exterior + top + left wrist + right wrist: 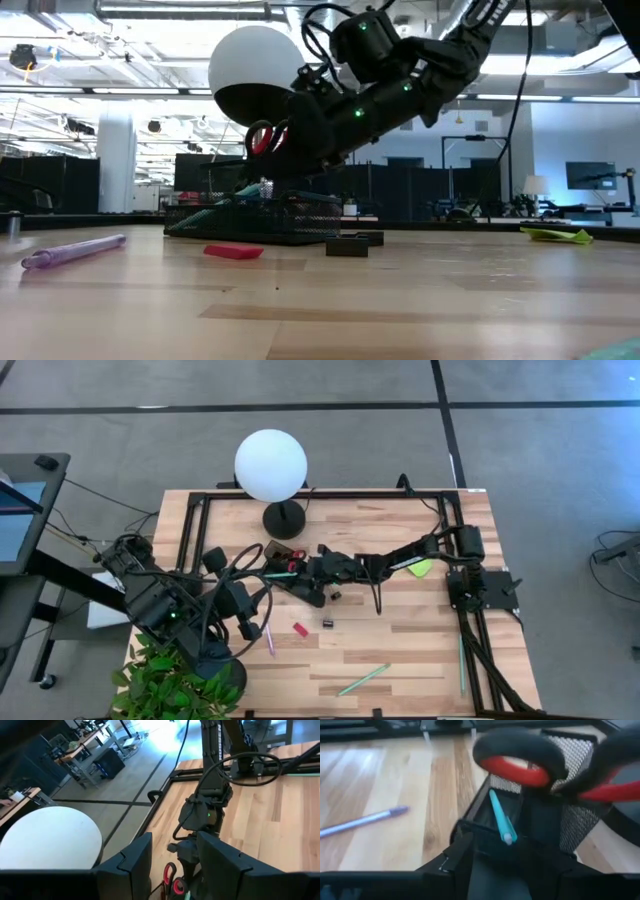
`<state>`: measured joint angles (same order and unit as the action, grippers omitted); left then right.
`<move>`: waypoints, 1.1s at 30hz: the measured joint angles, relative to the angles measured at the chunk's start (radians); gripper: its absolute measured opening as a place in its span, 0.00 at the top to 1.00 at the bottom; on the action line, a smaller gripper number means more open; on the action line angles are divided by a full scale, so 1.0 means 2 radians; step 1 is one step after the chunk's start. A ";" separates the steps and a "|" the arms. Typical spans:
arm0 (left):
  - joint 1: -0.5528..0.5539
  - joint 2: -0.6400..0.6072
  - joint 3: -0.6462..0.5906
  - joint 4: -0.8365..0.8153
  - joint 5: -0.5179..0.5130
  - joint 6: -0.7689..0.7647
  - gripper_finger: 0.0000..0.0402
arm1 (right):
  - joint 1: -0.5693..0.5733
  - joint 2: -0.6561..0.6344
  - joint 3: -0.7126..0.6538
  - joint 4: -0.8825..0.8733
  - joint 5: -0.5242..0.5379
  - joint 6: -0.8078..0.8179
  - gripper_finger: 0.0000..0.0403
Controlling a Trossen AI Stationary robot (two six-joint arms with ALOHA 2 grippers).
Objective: Pick and place office supplies into organizer
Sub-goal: Put the blue pen into the black desk organizer
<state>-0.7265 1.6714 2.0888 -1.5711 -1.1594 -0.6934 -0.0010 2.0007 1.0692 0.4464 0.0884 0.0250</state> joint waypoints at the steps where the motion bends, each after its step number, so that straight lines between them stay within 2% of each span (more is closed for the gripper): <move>1: 0.000 0.000 0.000 0.000 0.001 0.000 0.62 | 0.000 0.000 0.000 -0.001 0.002 0.000 0.62; 7: 0.000 0.000 0.000 0.000 0.000 0.001 0.62 | -0.005 0.000 0.000 -0.003 0.009 0.000 0.60; 18: 0.000 0.000 0.000 0.000 -0.004 0.012 0.62 | -0.005 0.000 0.000 0.003 0.009 0.000 0.68; 27: 0.000 0.000 0.000 0.000 -0.009 0.022 0.62 | -0.007 0.001 0.000 0.013 0.009 0.014 0.67; 33: 0.000 0.000 0.000 0.000 -0.013 0.022 0.62 | -0.007 0.034 0.016 0.030 0.009 0.027 0.67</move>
<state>-0.7265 1.6714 2.0888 -1.5707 -1.1854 -0.6495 -0.0149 2.0696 1.1003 0.5066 0.1067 0.0793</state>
